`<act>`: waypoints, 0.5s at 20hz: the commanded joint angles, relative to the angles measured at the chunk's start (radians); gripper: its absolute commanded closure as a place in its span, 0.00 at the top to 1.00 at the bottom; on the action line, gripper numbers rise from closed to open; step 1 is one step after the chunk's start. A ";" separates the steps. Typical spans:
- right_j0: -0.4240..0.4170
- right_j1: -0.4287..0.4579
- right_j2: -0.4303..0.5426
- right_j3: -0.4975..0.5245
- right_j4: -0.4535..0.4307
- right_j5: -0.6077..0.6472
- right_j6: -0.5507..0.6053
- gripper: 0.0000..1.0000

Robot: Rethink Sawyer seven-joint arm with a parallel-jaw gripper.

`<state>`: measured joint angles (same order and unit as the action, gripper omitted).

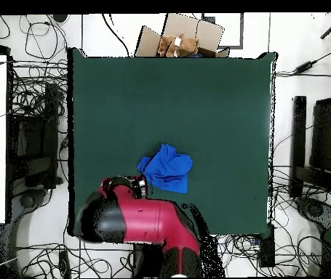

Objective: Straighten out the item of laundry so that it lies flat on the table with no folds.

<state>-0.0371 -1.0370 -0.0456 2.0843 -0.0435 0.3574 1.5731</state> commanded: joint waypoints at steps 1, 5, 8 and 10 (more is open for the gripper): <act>-0.064 0.126 0.022 -0.005 -0.097 -0.116 0.086 1.00; -0.078 0.161 0.032 -0.014 -0.117 -0.147 0.095 1.00; -0.049 0.207 0.004 -0.044 -0.127 -0.162 0.121 1.00; -0.032 0.248 -0.016 -0.060 -0.129 -0.199 0.141 1.00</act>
<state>-0.0933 -0.9223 -0.0502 2.0685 -0.1119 0.2372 1.5731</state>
